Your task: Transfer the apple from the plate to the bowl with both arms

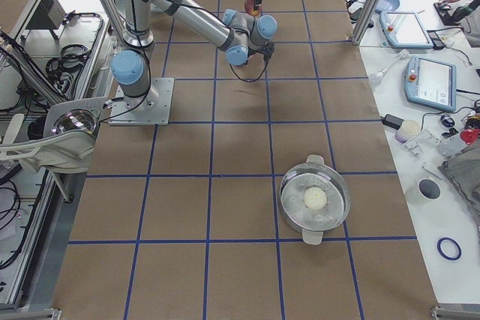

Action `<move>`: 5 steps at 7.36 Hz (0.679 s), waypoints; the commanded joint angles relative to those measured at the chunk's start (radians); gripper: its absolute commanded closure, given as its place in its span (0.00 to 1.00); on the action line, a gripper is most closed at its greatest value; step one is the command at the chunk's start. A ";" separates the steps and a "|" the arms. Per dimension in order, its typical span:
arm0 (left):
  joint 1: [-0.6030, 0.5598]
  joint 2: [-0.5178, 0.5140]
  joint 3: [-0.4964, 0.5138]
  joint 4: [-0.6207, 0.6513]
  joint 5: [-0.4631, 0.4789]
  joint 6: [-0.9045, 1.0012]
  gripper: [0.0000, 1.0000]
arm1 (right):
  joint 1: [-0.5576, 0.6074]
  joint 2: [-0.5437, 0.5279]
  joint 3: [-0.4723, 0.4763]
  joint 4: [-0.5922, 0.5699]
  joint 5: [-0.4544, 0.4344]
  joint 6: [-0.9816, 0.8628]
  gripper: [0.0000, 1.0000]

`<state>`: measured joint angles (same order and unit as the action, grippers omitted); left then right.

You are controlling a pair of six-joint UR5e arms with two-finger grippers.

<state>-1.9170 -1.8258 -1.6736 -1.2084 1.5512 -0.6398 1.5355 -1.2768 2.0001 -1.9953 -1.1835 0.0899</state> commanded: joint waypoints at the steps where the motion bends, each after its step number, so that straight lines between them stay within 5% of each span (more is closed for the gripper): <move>1: -0.002 -0.001 0.000 0.001 -0.022 -0.023 1.00 | 0.000 -0.012 -0.010 -0.074 -0.011 0.004 0.12; 2: -0.013 -0.003 0.000 0.012 -0.023 -0.081 1.00 | -0.003 -0.025 -0.042 -0.065 -0.066 -0.002 0.00; 5: -0.143 -0.074 0.002 0.169 -0.085 -0.379 1.00 | -0.034 -0.100 -0.185 0.157 -0.305 -0.094 0.00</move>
<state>-2.0042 -1.8659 -1.6723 -1.0993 1.4791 -0.9059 1.5161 -1.3382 1.8828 -1.9543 -1.3987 0.0231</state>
